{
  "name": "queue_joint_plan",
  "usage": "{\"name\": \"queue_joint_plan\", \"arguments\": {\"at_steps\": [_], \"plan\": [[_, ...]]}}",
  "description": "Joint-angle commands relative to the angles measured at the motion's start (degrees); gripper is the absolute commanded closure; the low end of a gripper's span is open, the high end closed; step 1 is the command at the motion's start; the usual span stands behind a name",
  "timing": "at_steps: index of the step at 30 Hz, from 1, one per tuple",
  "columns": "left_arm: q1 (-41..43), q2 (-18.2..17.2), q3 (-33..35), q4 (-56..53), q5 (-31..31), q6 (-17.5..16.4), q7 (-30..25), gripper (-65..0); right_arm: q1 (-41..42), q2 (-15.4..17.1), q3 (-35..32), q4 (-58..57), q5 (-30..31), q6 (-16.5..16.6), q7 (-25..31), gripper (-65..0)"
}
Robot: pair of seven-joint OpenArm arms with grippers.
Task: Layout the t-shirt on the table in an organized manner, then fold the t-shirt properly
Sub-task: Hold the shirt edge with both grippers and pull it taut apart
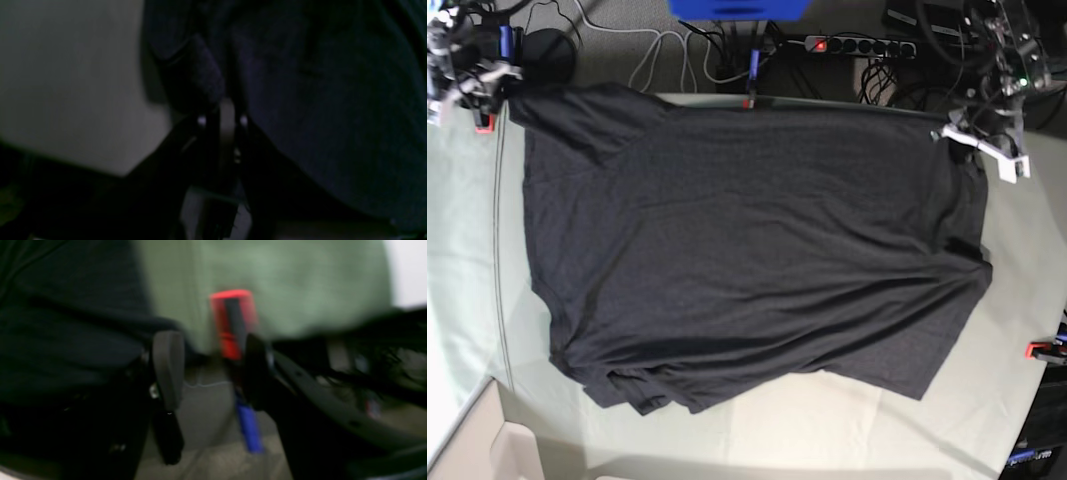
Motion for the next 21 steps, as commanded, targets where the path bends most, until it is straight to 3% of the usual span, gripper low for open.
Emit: {"name": "queue_joint_plan", "arguments": {"at_steps": [1,6,21], "plan": [[0.07,-0.69,-0.69,1.19,-0.19,-0.23,-0.14,0.0,-0.15,0.51,-0.59,0.79,0.79,0.19,0.96,-30.3],[1.04,-0.16,-7.55,3.74,0.16,-0.67,-0.06,-0.1,-0.15,0.42,-4.28,0.79,0.70,0.19,0.88,-30.3],[1.12,-0.69,-7.72,3.12,0.16,-0.67,-0.06,-0.1,1.96,2.00,-4.81,-10.82,0.70,0.19,1.32,-30.3]]}}
